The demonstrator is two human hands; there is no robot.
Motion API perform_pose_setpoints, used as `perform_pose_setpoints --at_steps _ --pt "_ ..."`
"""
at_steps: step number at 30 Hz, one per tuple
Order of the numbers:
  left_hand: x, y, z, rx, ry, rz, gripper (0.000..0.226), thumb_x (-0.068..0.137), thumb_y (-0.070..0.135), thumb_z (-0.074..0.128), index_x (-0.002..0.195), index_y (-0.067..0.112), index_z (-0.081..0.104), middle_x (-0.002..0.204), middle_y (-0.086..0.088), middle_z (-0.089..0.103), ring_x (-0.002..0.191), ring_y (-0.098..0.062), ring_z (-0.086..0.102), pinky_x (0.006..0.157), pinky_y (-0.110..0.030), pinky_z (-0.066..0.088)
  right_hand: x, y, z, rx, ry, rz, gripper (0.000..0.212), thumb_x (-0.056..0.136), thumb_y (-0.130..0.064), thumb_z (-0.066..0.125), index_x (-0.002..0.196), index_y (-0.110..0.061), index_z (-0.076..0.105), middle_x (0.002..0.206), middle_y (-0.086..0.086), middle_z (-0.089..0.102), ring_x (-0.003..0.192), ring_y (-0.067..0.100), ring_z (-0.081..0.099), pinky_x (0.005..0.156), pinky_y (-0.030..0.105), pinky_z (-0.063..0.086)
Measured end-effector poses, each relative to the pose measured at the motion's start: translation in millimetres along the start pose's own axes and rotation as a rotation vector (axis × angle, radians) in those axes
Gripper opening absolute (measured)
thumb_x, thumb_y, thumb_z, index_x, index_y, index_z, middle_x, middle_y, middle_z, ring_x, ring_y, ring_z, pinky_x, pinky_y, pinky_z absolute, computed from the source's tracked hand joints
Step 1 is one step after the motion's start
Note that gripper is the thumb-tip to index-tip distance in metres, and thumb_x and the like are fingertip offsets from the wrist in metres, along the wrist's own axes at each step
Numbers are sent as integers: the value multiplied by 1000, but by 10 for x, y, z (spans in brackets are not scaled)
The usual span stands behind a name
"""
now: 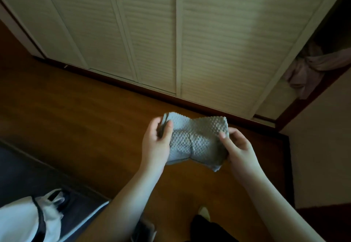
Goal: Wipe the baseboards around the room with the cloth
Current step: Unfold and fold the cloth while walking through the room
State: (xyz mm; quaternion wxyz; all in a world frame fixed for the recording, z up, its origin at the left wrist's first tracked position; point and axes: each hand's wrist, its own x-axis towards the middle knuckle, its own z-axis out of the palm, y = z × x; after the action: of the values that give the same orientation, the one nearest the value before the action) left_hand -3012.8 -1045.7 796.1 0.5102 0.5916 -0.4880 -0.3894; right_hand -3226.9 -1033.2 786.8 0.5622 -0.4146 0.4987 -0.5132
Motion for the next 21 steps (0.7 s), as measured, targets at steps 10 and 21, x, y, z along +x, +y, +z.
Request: perform_pose_setpoints --at_steps 10,21 --pt "893 103 -109 311 155 162 13 99 34 54 108 43 52 107 32 58 101 13 57 76 -4 46 1553 -216 158 -150 -294 -38 26 83 -13 69 106 -20 58 105 -11 71 103 10 67 74 19 55" --pt "1690 -276 -1226 277 356 106 28 95 28 57 107 52 52 108 30 61 100 6 61 79 -7 48 2770 -251 1689 -489 -665 -284 32 88 -28 63 102 -57 63 112 -29 62 105 -7 59 77 8 50"
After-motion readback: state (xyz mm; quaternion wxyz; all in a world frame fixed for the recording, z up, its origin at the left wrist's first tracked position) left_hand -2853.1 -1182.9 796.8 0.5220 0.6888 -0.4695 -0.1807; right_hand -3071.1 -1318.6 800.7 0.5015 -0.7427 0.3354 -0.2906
